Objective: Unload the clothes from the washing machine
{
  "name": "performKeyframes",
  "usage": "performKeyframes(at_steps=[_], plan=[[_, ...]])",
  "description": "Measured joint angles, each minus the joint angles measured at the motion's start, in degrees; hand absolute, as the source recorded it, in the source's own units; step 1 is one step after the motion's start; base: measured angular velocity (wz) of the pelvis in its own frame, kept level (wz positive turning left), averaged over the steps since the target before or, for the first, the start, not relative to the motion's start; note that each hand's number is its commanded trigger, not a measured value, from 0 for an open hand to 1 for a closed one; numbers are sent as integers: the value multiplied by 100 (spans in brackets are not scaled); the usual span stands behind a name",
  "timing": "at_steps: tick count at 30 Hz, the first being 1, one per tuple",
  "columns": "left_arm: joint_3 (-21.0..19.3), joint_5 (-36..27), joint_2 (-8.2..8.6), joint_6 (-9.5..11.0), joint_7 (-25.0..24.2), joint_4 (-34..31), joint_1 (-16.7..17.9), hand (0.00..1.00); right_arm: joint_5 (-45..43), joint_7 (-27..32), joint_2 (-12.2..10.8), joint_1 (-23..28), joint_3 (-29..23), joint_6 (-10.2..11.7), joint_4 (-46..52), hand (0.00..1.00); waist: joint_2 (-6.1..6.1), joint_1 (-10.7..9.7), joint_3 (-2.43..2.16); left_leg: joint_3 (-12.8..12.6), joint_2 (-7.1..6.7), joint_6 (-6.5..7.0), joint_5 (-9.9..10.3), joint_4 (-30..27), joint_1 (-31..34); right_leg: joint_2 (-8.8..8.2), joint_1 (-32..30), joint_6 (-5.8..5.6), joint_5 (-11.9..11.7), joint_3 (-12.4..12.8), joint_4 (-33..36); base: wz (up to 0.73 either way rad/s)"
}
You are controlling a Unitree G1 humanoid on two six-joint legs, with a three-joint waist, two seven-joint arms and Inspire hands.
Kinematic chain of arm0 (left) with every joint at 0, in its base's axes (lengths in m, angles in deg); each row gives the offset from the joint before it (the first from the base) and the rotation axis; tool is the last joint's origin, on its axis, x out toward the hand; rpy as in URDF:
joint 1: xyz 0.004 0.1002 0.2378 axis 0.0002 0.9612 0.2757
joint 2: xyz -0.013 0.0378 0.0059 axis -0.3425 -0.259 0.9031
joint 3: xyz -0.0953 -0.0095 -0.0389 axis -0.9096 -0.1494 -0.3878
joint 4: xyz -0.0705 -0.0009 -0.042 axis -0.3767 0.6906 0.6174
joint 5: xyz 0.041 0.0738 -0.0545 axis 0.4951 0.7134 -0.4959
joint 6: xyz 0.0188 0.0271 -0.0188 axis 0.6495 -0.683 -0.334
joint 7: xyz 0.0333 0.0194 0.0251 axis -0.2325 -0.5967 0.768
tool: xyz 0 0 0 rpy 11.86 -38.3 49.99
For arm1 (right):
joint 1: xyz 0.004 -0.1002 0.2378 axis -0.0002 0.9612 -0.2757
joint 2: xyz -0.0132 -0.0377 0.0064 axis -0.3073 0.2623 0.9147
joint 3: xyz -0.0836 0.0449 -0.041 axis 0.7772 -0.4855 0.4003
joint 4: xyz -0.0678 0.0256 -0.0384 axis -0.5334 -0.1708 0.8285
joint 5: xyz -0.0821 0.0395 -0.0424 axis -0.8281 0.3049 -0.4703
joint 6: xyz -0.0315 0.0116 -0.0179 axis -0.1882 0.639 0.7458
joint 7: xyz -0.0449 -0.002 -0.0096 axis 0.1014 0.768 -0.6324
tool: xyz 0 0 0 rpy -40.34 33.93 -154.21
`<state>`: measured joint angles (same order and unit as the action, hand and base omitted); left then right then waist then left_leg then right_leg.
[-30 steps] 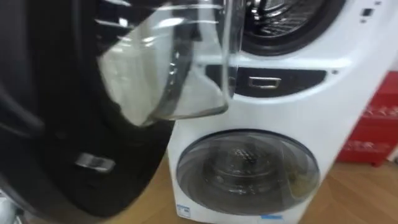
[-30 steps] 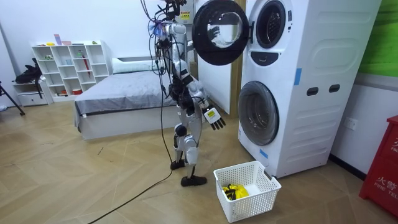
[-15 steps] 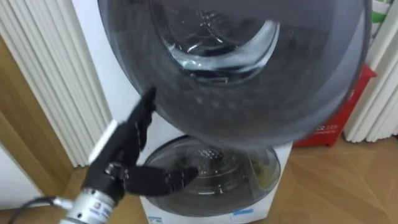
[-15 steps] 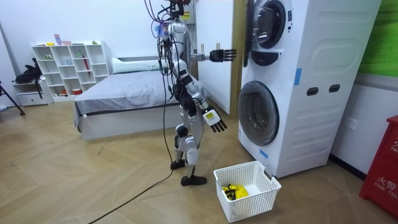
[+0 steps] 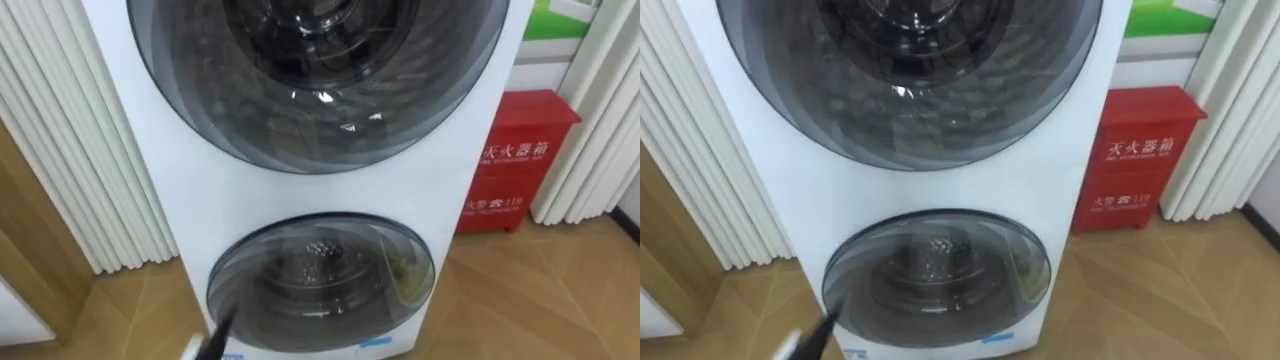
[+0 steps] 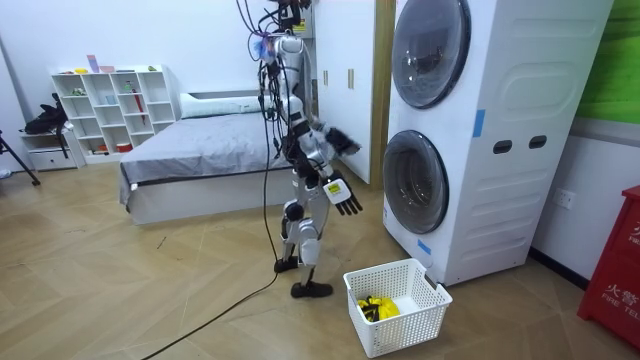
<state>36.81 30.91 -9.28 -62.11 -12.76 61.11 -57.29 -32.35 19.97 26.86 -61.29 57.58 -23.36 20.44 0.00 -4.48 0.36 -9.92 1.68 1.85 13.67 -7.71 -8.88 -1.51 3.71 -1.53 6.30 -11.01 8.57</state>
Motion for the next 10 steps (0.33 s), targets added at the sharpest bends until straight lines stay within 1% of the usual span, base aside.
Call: performKeyframes(at_steps=[1, 2, 3, 4, 5, 6, 8, 10], plan=[[-115, 64, 6, -1, 79, 272, 56, 0, -1, 2, -14, 24, -1, 0, -16, 0, 4, 11, 3, -13, 2, -13, 8, 1, -5, 22, -5, 2, 1, 4, -2, -11], [-326, 92, 9, 5, 248, 761, 156, 0, 2, 0, -29, 70, 2, -1, -73, 0, -23, 43, -12, -48, 50, -39, 22, 6, -37, 61, 4, 3, 0, -8, -3, -16], [-522, 71, 10, 15, 456, 1201, 235, 0, 9, -7, -30, 83, 1, -1, -175, 0, -18, 125, -14, -89, 80, -66, 39, 14, -92, 97, 32, 5, 1, -5, -3, -18], [-622, 67, 11, 14, 568, 1387, 260, 0, 9, -3, -29, 90, 1, -2, -210, 0, -22, 155, -18, -97, 90, -74, 44, 16, -122, 106, 36, 15, 7, -2, -4, -14], [-760, 63, 13, 15, 798, 1670, 306, 0, 6, -4, -27, 123, 1, 1, -223, 0, -23, 191, -16, -97, 98, -82, 49, 27, -176, 118, 35, 31, 17, 23, -7, -6], [-844, 39, 22, 17, 960, 1849, 360, 0, 11, -7, -27, 123, 10, 3, -241, 0, -16, 212, -17, -97, 101, -82, 49, 27, -185, 121, 37, 34, 19, 30, -3, 0], [-855, 33, 36, 18, 1085, 2041, 382, 0, 34, -42, -30, 120, 28, 20, -242, 0, -7, 252, -13, -97, 94, -82, 49, 27, -181, 116, 35, 34, 19, 34, -2, 0], [-909, 51, 105, 17, 1107, 2132, 379, 0, 32, -87, -30, 105, 29, 49, -297, 0, 10, 294, -9, -96, 93, -80, 50, 28, -173, 106, 38, 37, 21, 33, -2, 0]])
